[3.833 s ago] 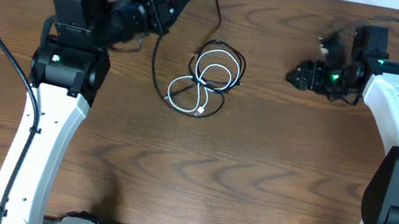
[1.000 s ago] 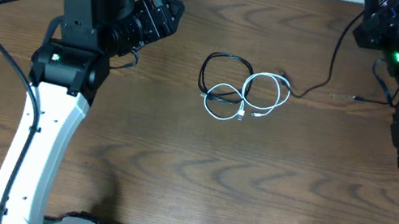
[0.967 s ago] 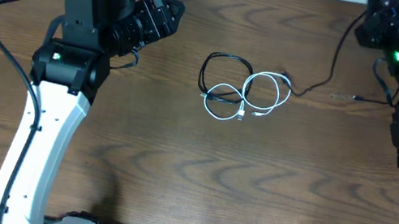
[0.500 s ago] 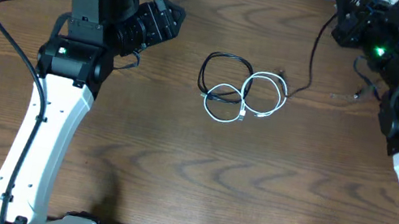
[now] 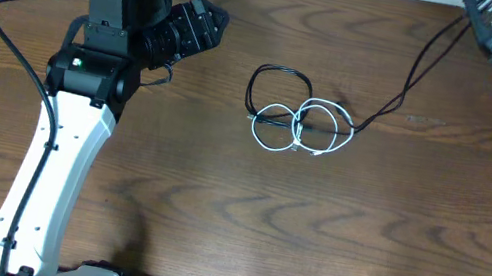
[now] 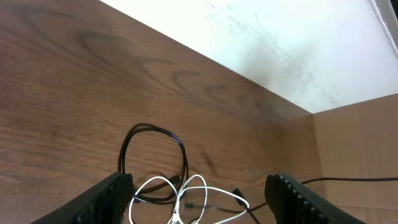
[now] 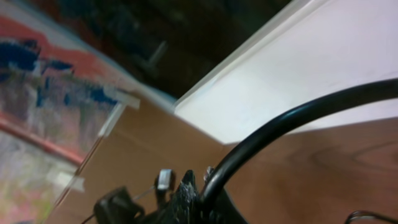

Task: Untangle cables
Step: 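Drag the black cable to the upper right with the right gripper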

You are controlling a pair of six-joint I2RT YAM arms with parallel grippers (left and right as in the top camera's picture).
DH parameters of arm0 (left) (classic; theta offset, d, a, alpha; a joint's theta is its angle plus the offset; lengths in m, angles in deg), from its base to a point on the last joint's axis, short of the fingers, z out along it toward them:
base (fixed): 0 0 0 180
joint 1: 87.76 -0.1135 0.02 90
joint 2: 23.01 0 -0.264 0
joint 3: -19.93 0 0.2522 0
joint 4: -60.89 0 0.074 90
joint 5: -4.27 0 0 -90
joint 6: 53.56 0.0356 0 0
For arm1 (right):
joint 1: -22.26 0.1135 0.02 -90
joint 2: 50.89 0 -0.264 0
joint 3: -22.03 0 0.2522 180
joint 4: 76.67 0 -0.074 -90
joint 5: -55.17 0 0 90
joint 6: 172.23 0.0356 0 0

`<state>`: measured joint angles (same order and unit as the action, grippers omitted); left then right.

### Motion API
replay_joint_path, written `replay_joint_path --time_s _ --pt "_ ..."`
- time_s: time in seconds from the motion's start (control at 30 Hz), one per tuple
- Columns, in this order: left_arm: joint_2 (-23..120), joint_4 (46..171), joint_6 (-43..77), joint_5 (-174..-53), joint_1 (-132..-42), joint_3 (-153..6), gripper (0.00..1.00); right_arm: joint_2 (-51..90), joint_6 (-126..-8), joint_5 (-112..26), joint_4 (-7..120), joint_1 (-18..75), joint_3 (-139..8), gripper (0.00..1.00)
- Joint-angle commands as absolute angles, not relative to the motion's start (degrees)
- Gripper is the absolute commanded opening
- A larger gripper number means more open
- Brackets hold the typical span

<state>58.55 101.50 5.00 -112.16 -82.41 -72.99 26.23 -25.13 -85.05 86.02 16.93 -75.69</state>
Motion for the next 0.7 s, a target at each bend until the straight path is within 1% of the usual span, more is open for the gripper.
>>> replay_joint_path --time_s 0.0,0.07,0.1,0.23,0.37,0.47,0.53,0.6,0.63,0.67 --pt "59.0 101.6 5.8 -112.0 -82.5 -73.6 0.73 25.3 -26.9 -85.5 83.0 19.8 -76.8 0.01" --pt "59.0 101.8 5.8 -112.0 -82.5 -73.6 0.73 25.3 -30.0 -82.7 78.9 19.8 -76.8 0.01" --pt "59.0 102.6 5.8 -111.9 -82.5 -73.6 0.79 25.3 -33.0 -80.1 75.6 19.8 -76.8 0.01" --pt "59.0 105.6 5.8 -111.4 -82.5 -73.6 0.91 24.7 -38.2 -74.8 72.8 19.3 -77.0 0.01" --pt "59.0 108.3 5.8 -111.4 -82.5 -73.6 0.93 22.2 -37.6 -76.0 70.1 19.3 -77.5 0.01" --pt "59.0 108.5 5.8 -111.4 -82.5 -73.6 0.94 21.4 -32.0 -79.6 69.9 19.4 -77.5 0.01" --pt "59.0 108.5 5.8 -111.4 -82.5 -73.6 0.94 21.4 -29.4 -81.5 71.7 20.1 -77.5 0.01" --pt "59.0 108.5 5.8 -111.4 -82.5 -73.6 0.95 21.4 -28.0 -83.3 76.6 19.5 -77.5 0.01" --pt "59.0 108.5 5.8 -111.4 -82.5 -73.6 0.95 21.4 -28.5 -83.1 78.0 18.7 -77.7 0.01" --pt "59.0 108.5 5.8 -111.4 -82.5 -73.6 0.95 21.4 -31.6 -81.6 77.5 17.4 -78.3 0.01"
